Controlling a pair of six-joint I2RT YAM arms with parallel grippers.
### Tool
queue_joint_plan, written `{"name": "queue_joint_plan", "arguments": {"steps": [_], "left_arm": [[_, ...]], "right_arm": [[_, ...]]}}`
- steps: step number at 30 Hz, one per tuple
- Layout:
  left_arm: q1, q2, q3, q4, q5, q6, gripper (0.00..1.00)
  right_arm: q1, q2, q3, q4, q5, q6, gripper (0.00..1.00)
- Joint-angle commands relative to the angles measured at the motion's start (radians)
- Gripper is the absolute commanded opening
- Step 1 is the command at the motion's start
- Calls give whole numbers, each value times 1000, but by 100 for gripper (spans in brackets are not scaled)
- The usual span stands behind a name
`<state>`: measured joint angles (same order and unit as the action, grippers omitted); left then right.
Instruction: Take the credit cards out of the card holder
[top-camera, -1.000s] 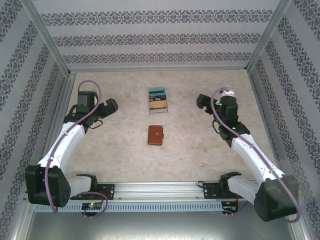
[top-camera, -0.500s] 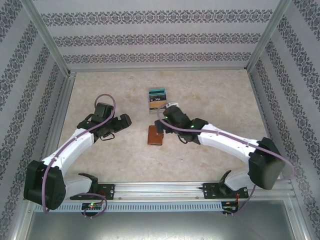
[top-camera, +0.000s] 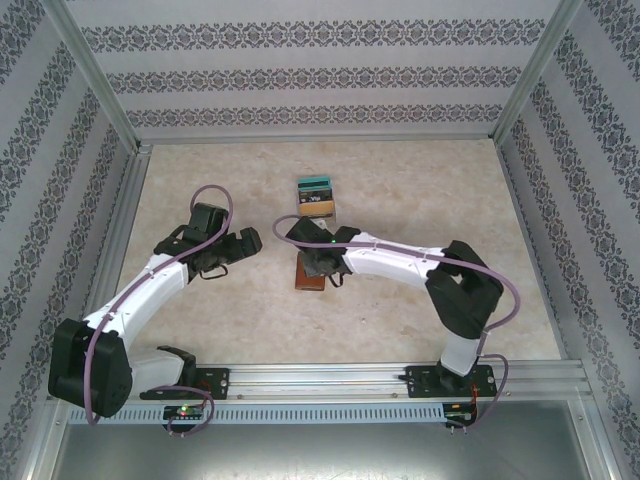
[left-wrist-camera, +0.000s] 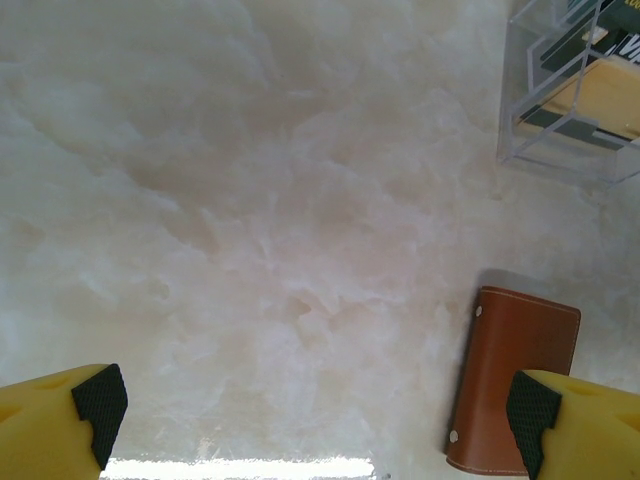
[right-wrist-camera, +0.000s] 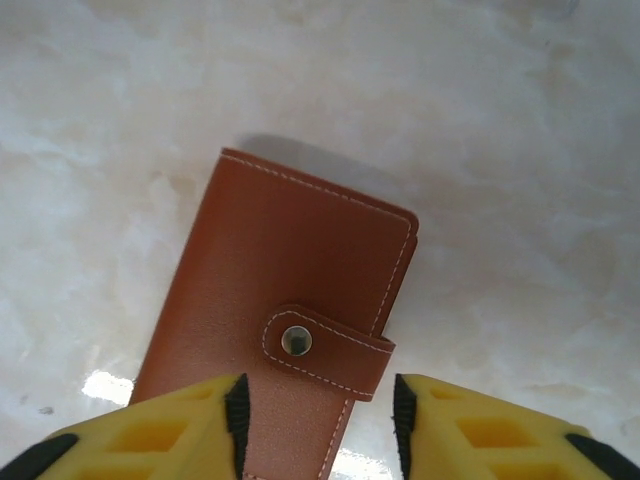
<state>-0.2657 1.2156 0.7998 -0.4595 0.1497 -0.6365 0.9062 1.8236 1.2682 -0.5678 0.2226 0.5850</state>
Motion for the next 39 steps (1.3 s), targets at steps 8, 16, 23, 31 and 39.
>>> {"name": "queue_joint_plan", "arguments": {"steps": [8,16,23,31,39], "left_arm": [[8,12,-20,11,27,-9,99],[9,16,-22,4,33,-12,99],[8,32,-23,27,91,-17,99],[5,92,-52,177,316,-100,73],[-3,206,-111,423,490,-295,0]], "right_arm": [[14,120,109,-88,-28,-23,41],[11,177,119,-82,-48,-34,42],[0,176,107,-75,-48,-46,12],[-1,105,56,-11,-62,-61,0],[-7,15,-9,108,-108,-92,0]]}}
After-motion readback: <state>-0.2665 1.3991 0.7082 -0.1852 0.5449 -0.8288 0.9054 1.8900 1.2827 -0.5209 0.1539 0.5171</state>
